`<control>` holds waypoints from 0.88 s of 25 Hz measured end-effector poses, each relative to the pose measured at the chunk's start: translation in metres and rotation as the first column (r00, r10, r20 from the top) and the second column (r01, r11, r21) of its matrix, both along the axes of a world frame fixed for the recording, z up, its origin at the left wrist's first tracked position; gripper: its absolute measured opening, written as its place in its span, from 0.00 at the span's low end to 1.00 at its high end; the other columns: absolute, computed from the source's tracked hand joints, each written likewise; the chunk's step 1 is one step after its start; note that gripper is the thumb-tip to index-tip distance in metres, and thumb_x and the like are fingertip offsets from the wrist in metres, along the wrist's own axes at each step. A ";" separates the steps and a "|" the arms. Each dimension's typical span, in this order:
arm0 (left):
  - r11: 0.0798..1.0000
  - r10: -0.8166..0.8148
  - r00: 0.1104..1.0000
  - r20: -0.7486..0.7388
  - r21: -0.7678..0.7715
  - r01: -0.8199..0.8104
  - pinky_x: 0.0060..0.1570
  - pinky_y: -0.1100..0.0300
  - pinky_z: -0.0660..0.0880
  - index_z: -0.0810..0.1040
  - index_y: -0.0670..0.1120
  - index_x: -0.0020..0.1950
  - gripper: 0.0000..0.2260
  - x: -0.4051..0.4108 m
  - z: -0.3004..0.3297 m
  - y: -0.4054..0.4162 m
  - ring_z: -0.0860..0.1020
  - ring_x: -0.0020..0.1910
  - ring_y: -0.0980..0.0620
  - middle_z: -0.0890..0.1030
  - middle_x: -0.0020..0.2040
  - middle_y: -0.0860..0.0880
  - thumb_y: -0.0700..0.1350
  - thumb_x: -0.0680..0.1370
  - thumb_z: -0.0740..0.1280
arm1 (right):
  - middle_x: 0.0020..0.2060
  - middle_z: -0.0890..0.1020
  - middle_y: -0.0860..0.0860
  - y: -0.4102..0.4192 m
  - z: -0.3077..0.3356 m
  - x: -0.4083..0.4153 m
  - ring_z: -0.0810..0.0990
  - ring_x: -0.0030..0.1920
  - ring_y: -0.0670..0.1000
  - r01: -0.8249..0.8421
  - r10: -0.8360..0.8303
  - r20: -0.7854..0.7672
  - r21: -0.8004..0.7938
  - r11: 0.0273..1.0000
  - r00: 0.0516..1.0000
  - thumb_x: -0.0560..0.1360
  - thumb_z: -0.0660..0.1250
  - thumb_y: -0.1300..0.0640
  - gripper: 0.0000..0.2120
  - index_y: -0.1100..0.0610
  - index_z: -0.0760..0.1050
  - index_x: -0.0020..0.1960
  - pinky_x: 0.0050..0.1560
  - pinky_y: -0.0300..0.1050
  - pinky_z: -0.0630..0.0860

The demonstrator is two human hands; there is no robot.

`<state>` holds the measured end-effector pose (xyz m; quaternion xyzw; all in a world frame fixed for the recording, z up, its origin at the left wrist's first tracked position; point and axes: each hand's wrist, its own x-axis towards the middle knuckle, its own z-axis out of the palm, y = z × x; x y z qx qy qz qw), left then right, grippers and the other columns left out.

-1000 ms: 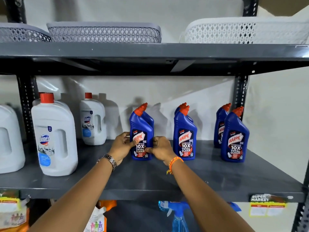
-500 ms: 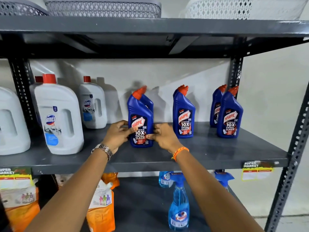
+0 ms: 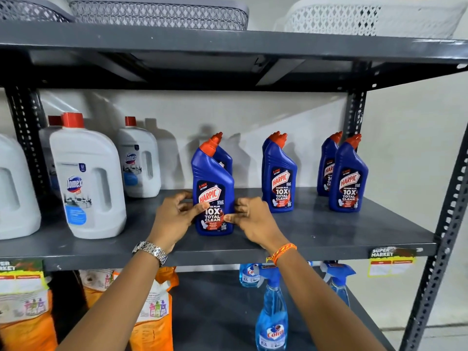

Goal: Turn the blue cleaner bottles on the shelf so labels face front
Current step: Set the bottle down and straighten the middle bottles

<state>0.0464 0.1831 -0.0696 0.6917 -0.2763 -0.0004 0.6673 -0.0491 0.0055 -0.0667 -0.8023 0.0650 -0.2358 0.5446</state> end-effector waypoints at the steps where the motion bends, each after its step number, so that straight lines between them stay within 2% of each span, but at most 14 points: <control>1: 1.000 0.000 1.000 0.007 -0.002 0.000 0.36 0.64 0.82 0.80 0.51 0.56 0.21 -0.001 0.000 0.001 0.87 0.44 0.58 0.88 0.48 0.49 0.55 0.65 0.77 | 0.58 0.85 0.60 -0.001 -0.001 0.001 0.85 0.57 0.53 -0.003 0.003 0.000 0.000 1.000 1.000 0.71 0.76 0.68 0.22 0.66 0.78 0.64 0.59 0.49 0.83; 5: 1.000 0.011 1.000 0.019 0.022 -0.011 0.38 0.63 0.82 0.80 0.56 0.52 0.21 -0.005 0.000 0.005 0.87 0.45 0.58 0.88 0.49 0.49 0.58 0.62 0.76 | 0.49 0.86 0.49 -0.004 -0.005 0.003 0.85 0.44 0.40 -0.020 0.020 -0.004 -0.024 1.000 1.000 0.71 0.76 0.66 0.21 0.64 0.79 0.63 0.46 0.34 0.82; 8: 0.998 0.028 1.000 -0.005 0.060 -0.028 0.48 0.54 0.84 0.80 0.52 0.58 0.24 -0.015 0.007 0.005 0.87 0.50 0.53 0.87 0.54 0.48 0.57 0.64 0.76 | 0.50 0.87 0.50 -0.003 -0.003 0.002 0.84 0.44 0.40 -0.021 0.020 -0.013 -0.053 0.998 1.000 0.71 0.76 0.66 0.21 0.63 0.79 0.63 0.52 0.40 0.84; 10: 0.987 0.129 0.991 0.036 0.092 -0.132 0.57 0.49 0.81 0.78 0.48 0.65 0.26 -0.032 0.007 0.006 0.83 0.57 0.50 0.84 0.60 0.48 0.53 0.69 0.76 | 0.51 0.85 0.48 -0.008 -0.001 -0.003 0.83 0.47 0.41 -0.018 0.017 -0.019 -0.075 0.997 1.000 0.70 0.77 0.66 0.26 0.63 0.76 0.66 0.59 0.48 0.83; 12: 0.953 0.302 0.943 0.143 -0.007 -0.304 0.63 0.54 0.78 0.78 0.51 0.65 0.22 -0.058 0.006 0.008 0.80 0.60 0.55 0.82 0.62 0.55 0.49 0.72 0.76 | 0.58 0.82 0.52 -0.028 -0.001 -0.014 0.82 0.56 0.48 0.064 -0.064 0.059 -0.002 0.998 0.996 0.67 0.79 0.67 0.33 0.61 0.73 0.71 0.63 0.53 0.81; 13: 0.945 0.323 0.930 0.174 -0.109 -0.307 0.62 0.60 0.77 0.79 0.54 0.61 0.18 -0.075 0.006 0.003 0.80 0.60 0.59 0.82 0.60 0.58 0.48 0.72 0.76 | 0.58 0.81 0.52 -0.045 0.002 -0.021 0.81 0.55 0.48 0.134 -0.146 0.127 0.097 0.986 0.981 0.66 0.79 0.68 0.34 0.60 0.73 0.70 0.62 0.52 0.82; 14: 0.954 0.270 0.945 0.185 -0.187 -0.236 0.61 0.66 0.76 0.80 0.56 0.58 0.16 -0.089 0.006 -0.004 0.81 0.59 0.62 0.84 0.58 0.59 0.48 0.72 0.77 | 0.54 0.81 0.51 -0.063 0.005 -0.027 0.81 0.51 0.46 0.204 -0.236 0.187 0.175 0.963 0.953 0.65 0.79 0.68 0.32 0.60 0.74 0.67 0.59 0.48 0.82; 15: 0.971 0.163 0.970 0.183 -0.203 -0.125 0.60 0.69 0.76 0.81 0.56 0.58 0.16 -0.098 0.008 -0.013 0.81 0.59 0.64 0.85 0.57 0.58 0.49 0.71 0.76 | 0.51 0.81 0.48 -0.080 0.009 -0.028 0.81 0.48 0.42 0.290 -0.328 0.219 0.188 0.938 0.919 0.65 0.80 0.68 0.31 0.58 0.74 0.65 0.55 0.40 0.82; 16: 0.982 0.012 0.988 0.152 -0.187 0.017 0.60 0.69 0.76 0.81 0.56 0.60 0.18 -0.116 0.014 -0.043 0.81 0.60 0.65 0.85 0.59 0.58 0.51 0.70 0.75 | 0.51 0.81 0.47 -0.110 0.014 -0.042 0.81 0.48 0.39 0.390 -0.415 0.206 0.151 0.908 0.886 0.65 0.80 0.67 0.32 0.57 0.72 0.66 0.51 0.32 0.80; 17: 0.978 -0.114 0.990 0.081 -0.166 0.127 0.61 0.68 0.75 0.80 0.55 0.63 0.20 -0.135 0.021 -0.082 0.80 0.62 0.64 0.84 0.62 0.58 0.51 0.71 0.74 | 0.54 0.80 0.47 -0.141 0.019 -0.060 0.81 0.53 0.40 0.434 -0.445 0.163 0.098 0.895 0.881 0.66 0.79 0.67 0.35 0.57 0.69 0.69 0.51 0.30 0.77; 19: 0.980 -0.182 0.982 -0.049 -0.096 0.177 0.60 0.68 0.71 0.75 0.51 0.71 0.21 -0.123 0.028 -0.124 0.77 0.65 0.60 0.78 0.70 0.53 0.46 0.77 0.69 | 0.67 0.75 0.55 -0.161 0.021 -0.045 0.75 0.67 0.53 0.377 -0.382 0.031 0.108 0.920 0.924 0.67 0.78 0.69 0.43 0.58 0.61 0.76 0.62 0.44 0.76; 20: 0.986 -0.162 0.981 -0.103 -0.062 0.157 0.60 0.66 0.70 0.70 0.48 0.75 0.23 -0.117 0.034 -0.149 0.74 0.67 0.57 0.75 0.73 0.51 0.42 0.80 0.66 | 0.71 0.72 0.58 -0.169 0.022 -0.041 0.73 0.69 0.56 0.322 -0.322 -0.022 0.110 0.940 0.947 0.67 0.77 0.70 0.46 0.57 0.57 0.78 0.65 0.50 0.75; 21: 0.992 -0.124 0.982 -0.145 -0.009 0.124 0.61 0.62 0.70 0.65 0.45 0.78 0.25 -0.100 0.034 -0.163 0.73 0.67 0.54 0.73 0.73 0.50 0.41 0.81 0.64 | 0.71 0.72 0.57 -0.167 0.020 -0.031 0.74 0.67 0.56 0.250 -0.244 -0.056 0.134 0.959 0.968 0.68 0.77 0.71 0.48 0.57 0.54 0.79 0.63 0.51 0.77; 22: 0.995 -0.089 0.981 -0.174 0.037 0.097 0.63 0.57 0.71 0.62 0.44 0.79 0.26 -0.084 0.035 -0.176 0.73 0.66 0.51 0.72 0.71 0.49 0.40 0.81 0.63 | 0.67 0.75 0.54 -0.165 0.018 -0.021 0.77 0.62 0.52 0.185 -0.173 -0.081 0.172 0.968 0.982 0.68 0.76 0.71 0.49 0.57 0.51 0.79 0.57 0.48 0.80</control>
